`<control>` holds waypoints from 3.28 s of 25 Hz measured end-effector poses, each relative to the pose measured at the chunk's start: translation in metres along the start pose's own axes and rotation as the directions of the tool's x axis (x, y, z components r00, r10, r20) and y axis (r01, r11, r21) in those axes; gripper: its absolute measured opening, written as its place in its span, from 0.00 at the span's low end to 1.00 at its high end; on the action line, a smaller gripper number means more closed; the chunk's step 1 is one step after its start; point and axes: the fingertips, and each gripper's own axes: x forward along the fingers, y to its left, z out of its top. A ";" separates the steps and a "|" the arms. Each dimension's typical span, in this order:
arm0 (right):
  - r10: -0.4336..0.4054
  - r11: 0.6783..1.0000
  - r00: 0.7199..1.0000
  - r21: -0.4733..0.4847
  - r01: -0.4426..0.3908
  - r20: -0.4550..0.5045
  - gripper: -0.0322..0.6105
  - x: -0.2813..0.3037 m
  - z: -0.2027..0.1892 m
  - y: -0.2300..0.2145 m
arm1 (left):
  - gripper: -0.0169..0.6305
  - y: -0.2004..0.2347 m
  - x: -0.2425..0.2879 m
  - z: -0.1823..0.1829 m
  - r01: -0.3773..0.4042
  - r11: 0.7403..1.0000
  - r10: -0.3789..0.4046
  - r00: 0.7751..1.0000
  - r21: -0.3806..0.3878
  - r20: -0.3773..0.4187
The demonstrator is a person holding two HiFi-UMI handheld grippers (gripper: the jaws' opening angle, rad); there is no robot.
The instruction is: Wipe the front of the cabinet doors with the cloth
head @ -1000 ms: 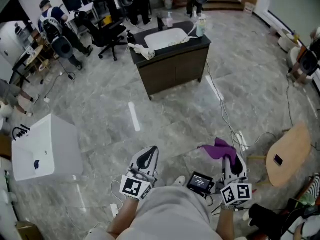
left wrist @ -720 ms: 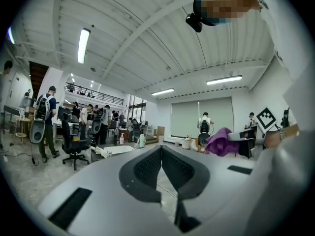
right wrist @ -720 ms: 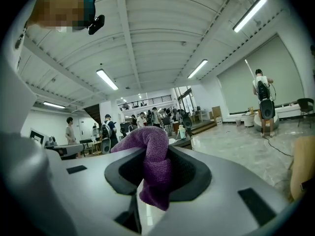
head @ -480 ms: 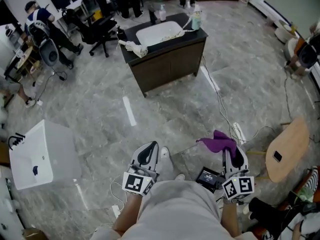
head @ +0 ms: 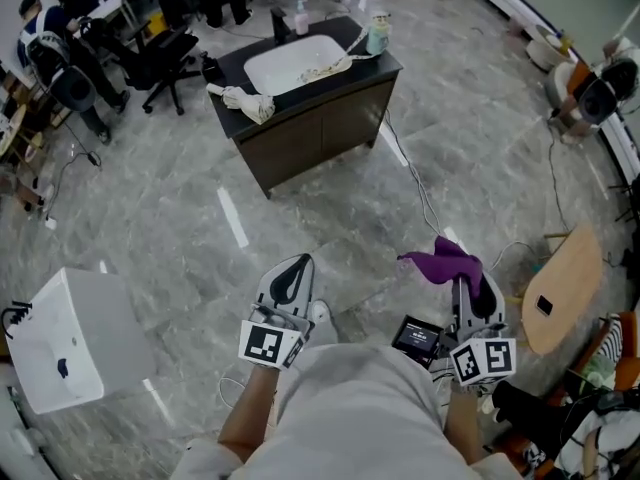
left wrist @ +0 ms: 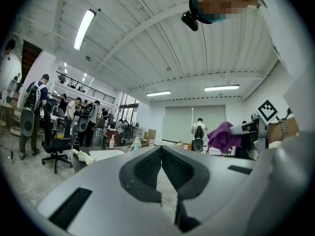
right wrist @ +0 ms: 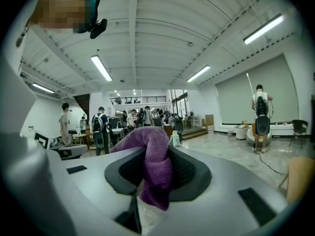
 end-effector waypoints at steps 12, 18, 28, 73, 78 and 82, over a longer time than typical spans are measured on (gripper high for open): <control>-0.008 1.000 0.998 0.003 0.008 -0.057 0.23 0.107 0.002 -0.043 | 0.04 0.062 0.069 -0.016 -0.095 0.995 0.094 0.995 -0.040 -0.036; 0.107 0.990 0.991 -0.081 -0.113 -0.082 0.23 0.195 0.008 -0.119 | 0.04 0.048 0.156 -0.029 -0.194 0.981 0.193 0.980 -0.018 -0.040; 0.339 0.907 0.924 -0.200 -0.371 -0.176 0.23 0.355 0.033 -0.273 | 0.04 0.008 0.311 -0.013 -0.396 0.918 0.395 0.918 -0.016 -0.032; 0.562 0.809 0.753 0.038 -0.587 -0.344 0.23 0.779 -0.355 -0.033 | 0.04 0.258 0.466 -0.329 -0.457 0.882 0.442 0.886 -0.113 -0.139; 0.581 0.788 0.735 0.019 -0.615 -0.350 0.23 0.794 -0.356 -0.019 | 0.04 0.256 0.468 -0.339 -0.526 0.837 0.506 0.848 -0.149 -0.156; 0.579 0.787 0.730 0.016 -0.617 -0.363 0.23 0.805 -0.359 -0.026 | 0.04 0.254 0.481 -0.345 -0.543 0.824 0.519 0.838 -0.161 -0.169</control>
